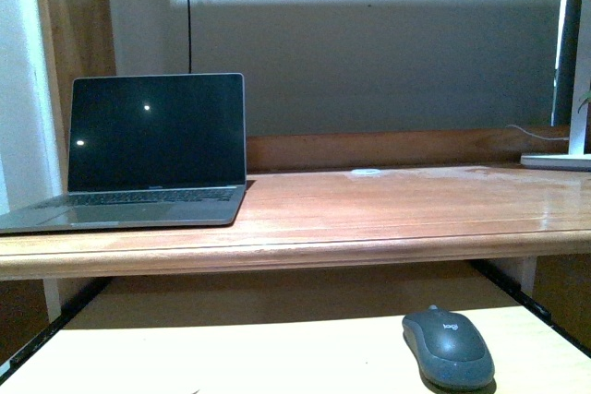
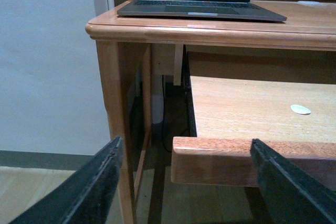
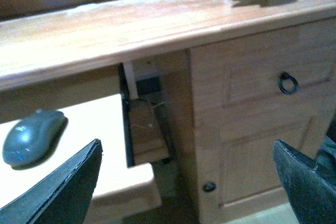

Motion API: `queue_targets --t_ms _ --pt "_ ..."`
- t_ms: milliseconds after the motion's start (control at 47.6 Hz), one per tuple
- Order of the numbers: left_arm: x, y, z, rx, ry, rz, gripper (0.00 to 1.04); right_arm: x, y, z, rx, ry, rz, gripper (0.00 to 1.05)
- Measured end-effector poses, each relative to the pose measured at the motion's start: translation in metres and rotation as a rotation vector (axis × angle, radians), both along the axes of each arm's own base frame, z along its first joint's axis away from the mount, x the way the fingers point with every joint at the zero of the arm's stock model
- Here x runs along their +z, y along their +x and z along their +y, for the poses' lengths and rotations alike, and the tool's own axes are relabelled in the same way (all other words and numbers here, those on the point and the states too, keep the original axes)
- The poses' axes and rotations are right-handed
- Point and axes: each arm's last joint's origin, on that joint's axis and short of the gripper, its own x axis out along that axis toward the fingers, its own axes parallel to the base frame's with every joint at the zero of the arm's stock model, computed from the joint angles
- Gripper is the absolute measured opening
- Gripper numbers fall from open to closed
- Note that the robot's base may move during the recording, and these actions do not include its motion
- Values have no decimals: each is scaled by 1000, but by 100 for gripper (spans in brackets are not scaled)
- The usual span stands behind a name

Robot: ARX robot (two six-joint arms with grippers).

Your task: Place mouse

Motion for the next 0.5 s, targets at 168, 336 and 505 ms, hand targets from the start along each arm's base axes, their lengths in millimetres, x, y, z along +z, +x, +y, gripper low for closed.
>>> queue_targets --t_ms 168,336,505 --pt "0 0 0 0 2 0 96 14 23 40 165 -25 -26 97" --pt "0 0 0 0 2 0 97 21 42 88 329 -103 -26 97" --pt "0 0 0 0 2 0 97 19 60 132 419 -210 -16 97"
